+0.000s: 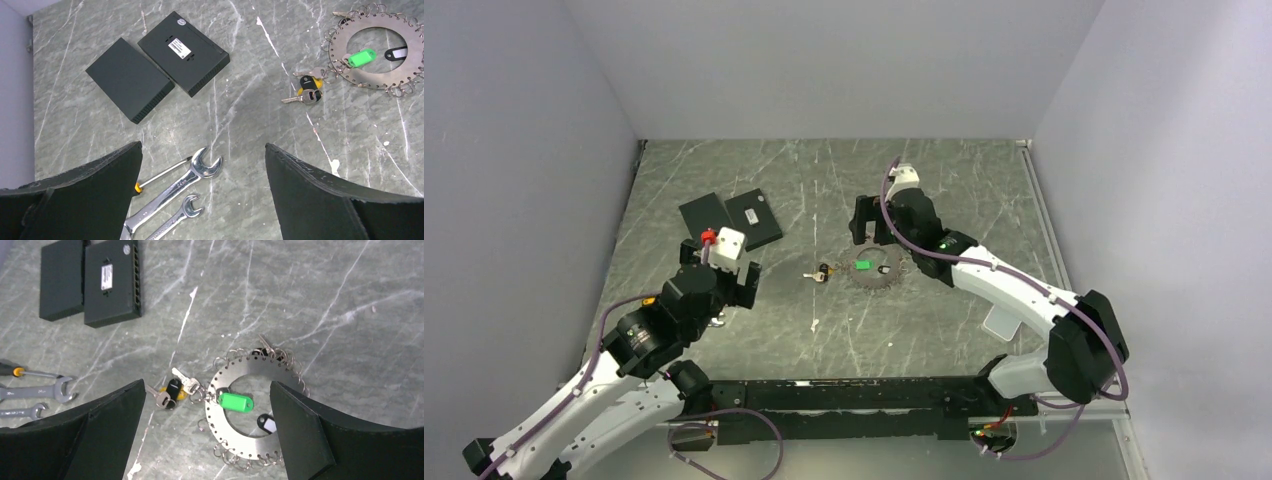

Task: Put the keys on the keyring

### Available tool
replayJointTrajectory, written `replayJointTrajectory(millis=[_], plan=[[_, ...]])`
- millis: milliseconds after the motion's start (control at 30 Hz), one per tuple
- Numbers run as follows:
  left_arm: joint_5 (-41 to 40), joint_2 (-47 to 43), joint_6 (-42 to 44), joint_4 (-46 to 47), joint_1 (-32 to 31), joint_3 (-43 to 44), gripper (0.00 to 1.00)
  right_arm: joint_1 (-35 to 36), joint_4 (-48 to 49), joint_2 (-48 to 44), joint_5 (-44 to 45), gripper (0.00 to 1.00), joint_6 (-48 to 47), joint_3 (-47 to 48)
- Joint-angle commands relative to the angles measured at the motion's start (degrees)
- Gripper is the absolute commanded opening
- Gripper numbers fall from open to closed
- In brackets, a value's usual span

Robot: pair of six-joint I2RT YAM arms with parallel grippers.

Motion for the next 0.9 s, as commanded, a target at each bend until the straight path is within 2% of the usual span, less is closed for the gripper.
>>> replayJointTrajectory(millis=[0,267,667,867], plan=[[0.9,-0.9,0.2,1.6,-0.1,1.0,0.98,-0.1,-0.5,0.1,-0.2,1.0,1.6,0.5],[1.2,-0.7,0.4,1.7,-0.1,0.8,0.98,0.2,-8.2,6.4,-0.7,1.0,1.6,5.2],[0.4,1.1,0.2,1.9,-0.1,0.8,0.96,2.8,-5.5,9.1,-8.9,0.99,-6.3,3.1],[0.3,1.4,0.6,2.1,0.0,0.6,0.93,4.7,-5.1,8.7,-14.2,0.97,-13.2,2.3]])
